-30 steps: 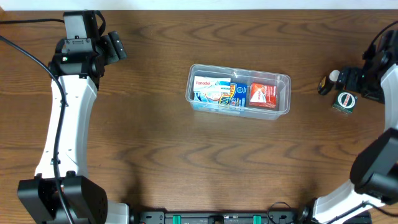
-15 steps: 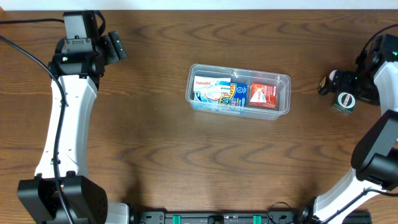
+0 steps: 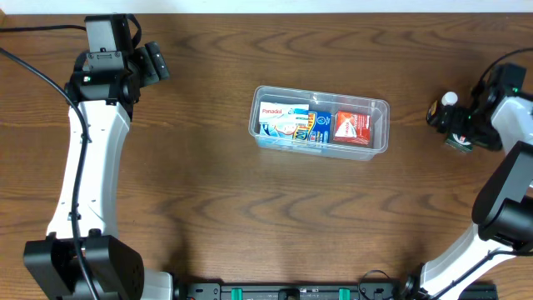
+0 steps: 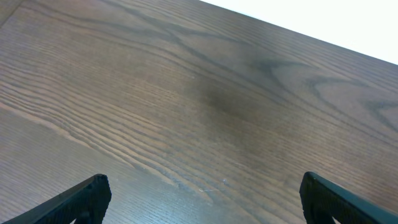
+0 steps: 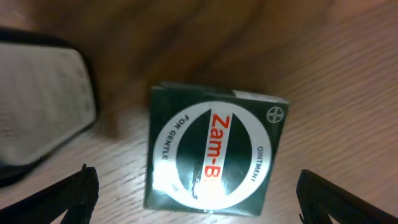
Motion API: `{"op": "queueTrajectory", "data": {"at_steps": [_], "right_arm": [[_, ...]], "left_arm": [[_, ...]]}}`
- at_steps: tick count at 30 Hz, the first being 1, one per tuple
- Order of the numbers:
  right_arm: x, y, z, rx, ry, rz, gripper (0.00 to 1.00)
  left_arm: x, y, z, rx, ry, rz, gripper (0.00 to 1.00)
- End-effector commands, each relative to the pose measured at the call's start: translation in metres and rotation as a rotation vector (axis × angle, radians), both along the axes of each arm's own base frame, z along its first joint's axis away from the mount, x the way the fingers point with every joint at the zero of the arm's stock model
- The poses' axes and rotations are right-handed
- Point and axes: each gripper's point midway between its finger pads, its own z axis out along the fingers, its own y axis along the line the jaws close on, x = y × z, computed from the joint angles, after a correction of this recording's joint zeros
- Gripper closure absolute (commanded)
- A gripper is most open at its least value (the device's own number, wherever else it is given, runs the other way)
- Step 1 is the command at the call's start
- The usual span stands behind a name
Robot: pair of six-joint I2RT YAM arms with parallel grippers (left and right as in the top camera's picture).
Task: Pack container
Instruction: 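Lower and close the right gripper on the Zam-Buk box, lift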
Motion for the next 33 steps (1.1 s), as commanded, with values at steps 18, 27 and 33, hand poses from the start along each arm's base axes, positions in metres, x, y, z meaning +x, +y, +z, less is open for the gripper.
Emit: {"op": "queueTrajectory", "data": {"at_steps": [18, 27, 33], "right_arm": [[-0.011, -0.017, -0.025, 0.011, -0.053, -0.060, 0.08], [-0.006, -0.013, -0.025, 0.050, -0.082, -0.054, 0.55], [-0.017, -0.006, -0.022, 0.072, -0.037, -0.056, 0.59]], "left_arm": [[0.000, 0.002, 0.013, -0.008, -0.033, 0.016, 0.02], [0.000, 0.002, 0.013, -0.008, -0.033, 0.016, 0.02], [0.000, 0.002, 0.013, -0.008, -0.033, 0.016, 0.02]]}}
